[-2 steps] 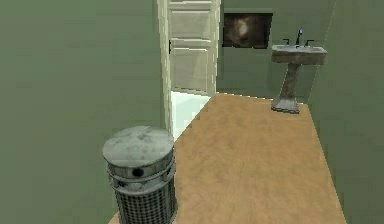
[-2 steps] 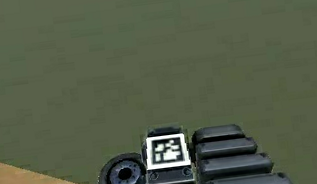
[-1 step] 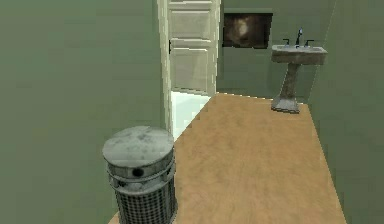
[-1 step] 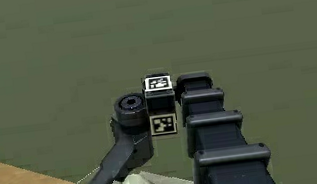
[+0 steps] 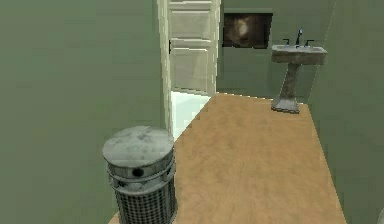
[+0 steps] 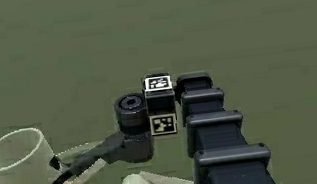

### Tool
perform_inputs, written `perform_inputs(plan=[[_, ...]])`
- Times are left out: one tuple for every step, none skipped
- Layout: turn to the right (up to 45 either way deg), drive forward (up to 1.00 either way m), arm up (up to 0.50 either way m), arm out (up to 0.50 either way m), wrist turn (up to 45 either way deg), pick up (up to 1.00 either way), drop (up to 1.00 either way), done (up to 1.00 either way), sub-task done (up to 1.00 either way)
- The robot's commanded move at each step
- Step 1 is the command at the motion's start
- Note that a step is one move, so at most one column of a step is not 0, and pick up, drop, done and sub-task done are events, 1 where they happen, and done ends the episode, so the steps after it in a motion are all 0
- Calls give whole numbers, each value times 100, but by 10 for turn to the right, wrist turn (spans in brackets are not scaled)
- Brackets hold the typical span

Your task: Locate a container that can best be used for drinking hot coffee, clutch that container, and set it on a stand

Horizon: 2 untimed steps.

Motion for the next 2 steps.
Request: perform_inputs(plan=[[0,0,0,0,450,0,0,0,0],[0,0,0,0,390,0,0,0,0]])
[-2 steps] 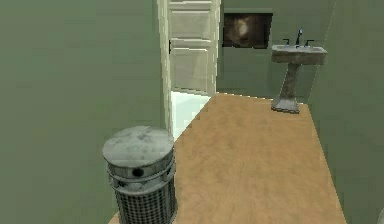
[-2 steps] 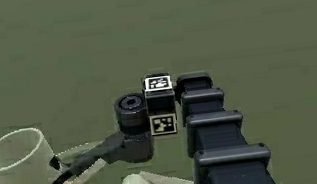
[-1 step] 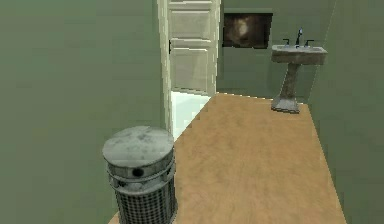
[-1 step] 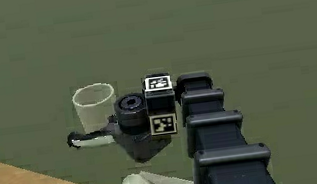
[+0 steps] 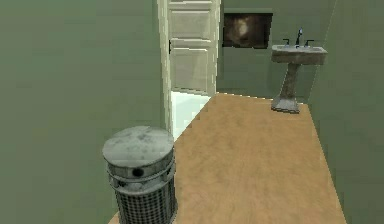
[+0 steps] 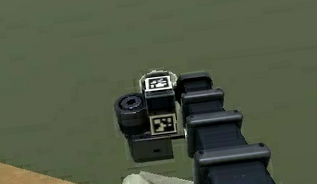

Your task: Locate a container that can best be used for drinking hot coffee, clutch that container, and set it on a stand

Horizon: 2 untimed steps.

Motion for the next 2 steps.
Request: perform_inputs(plan=[[0,0,-26,0,0,0,0,0,0],[0,0,-32,0,0,0,0,0,0]])
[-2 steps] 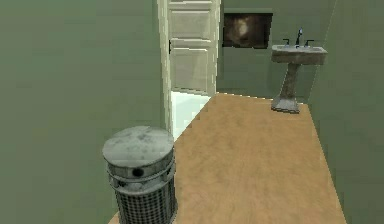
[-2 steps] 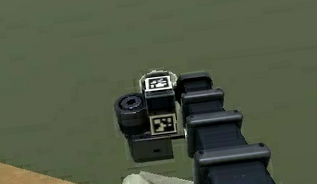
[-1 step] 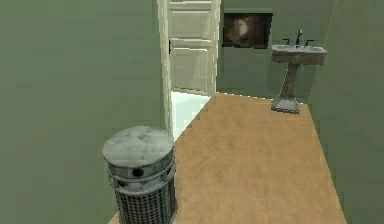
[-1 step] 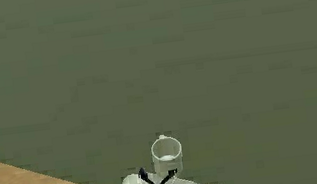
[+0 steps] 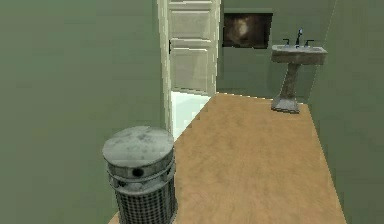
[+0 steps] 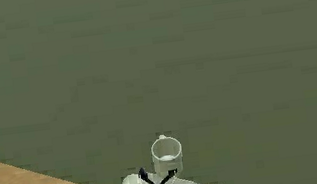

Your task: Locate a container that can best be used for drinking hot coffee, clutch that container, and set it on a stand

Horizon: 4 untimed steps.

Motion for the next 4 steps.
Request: perform_inputs(plan=[[0,0,0,0,0,0,100,0,0],[0,0,10,0,0,0,0,0,0],[0,0,0,-8,0,0,0,0,0],[0,0,0,0,0,0,0,100,0]])
